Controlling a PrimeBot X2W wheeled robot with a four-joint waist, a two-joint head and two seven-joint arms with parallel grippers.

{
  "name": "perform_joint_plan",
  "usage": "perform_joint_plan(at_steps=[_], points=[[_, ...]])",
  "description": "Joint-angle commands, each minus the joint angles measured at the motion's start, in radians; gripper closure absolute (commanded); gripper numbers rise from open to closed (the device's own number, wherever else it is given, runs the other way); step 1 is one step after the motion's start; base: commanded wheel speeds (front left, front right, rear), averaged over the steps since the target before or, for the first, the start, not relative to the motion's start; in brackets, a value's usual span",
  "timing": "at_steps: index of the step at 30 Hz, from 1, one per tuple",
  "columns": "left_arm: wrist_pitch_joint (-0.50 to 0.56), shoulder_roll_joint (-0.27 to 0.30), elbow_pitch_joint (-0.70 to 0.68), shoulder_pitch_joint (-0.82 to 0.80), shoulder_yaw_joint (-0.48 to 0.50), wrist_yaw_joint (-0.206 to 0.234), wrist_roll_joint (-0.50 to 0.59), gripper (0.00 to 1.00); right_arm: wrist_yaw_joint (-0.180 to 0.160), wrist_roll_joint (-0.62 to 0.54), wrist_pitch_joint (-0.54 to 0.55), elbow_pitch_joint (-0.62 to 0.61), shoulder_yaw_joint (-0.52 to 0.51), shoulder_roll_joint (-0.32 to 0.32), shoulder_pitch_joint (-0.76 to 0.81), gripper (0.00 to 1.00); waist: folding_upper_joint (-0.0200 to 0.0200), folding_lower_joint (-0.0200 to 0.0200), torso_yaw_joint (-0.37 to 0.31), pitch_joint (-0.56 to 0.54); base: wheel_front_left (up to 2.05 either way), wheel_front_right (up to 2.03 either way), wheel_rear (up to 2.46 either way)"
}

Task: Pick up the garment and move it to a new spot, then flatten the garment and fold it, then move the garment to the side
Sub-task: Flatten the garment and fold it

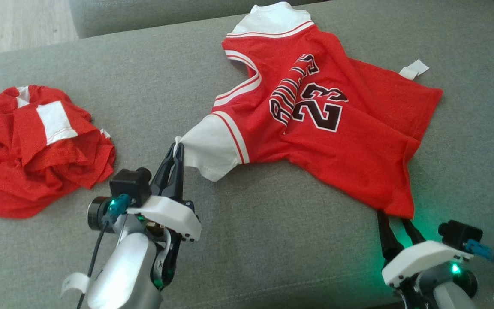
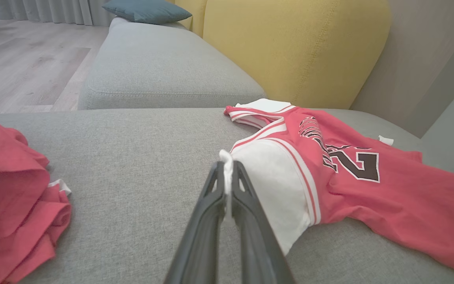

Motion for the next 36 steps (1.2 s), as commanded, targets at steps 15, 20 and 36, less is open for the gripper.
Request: perform_joint_plan(at_steps=[15,20,36], points=[[-0.012,0.007,-0.025,-0.017,0.051,-0.025,0.028,1.0,-0.001,0.015,-0.119,0.119,0.047,-0.005,-0.138,0.4,0.0,0.0,-0.004,0.005,0.0,0.0,0.0],[-0.012,0.006,-0.017,-0.021,0.053,-0.028,0.027,1.0,-0.001,0.024,-0.144,0.12,0.062,-0.005,-0.157,1.0,0.0,0.0,0.0,0.005,0.0,0.0,0.0],[-0.012,0.006,-0.123,-0.019,0.174,-0.073,-0.177,1.0,-0.001,-0.043,-0.146,-0.244,0.111,-0.005,-0.177,1.0,0.0,0.0,0.03,-0.066,0.0,0.0,0.0]])
